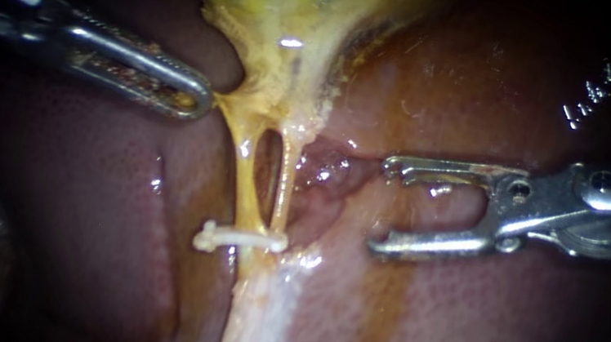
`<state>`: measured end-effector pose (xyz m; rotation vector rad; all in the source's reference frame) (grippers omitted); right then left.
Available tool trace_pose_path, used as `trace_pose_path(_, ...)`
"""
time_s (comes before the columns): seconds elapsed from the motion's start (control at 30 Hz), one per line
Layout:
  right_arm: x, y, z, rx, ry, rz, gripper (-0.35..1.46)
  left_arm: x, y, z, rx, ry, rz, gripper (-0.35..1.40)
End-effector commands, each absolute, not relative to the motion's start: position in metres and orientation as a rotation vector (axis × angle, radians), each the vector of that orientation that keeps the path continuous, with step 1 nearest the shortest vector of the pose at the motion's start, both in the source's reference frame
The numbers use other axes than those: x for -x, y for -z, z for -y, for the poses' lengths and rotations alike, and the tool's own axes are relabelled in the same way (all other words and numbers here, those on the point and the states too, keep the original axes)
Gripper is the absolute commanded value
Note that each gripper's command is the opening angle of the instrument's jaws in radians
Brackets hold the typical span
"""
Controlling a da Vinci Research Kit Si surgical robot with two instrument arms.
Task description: Going back first clip left tube
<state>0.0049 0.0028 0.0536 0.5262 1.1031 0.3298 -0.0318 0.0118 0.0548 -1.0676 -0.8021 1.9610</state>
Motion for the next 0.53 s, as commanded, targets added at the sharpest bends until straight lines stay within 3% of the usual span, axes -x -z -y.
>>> trace_pose_path(0.03,-0.0049,-0.0536,-0.0028,-0.527,-0.329,-1.104,0.50,0.0320,-0.0550,-0.0118,1.068,-1.963,0.805,-0.35)
trace_pose_path(0.53,-0.0048,-0.0534,-0.0027,-0.527,-0.328,-1.104,0.50,0.0327,-0.0566,-0.0115,1.072,-1.969,0.810,-0.35)
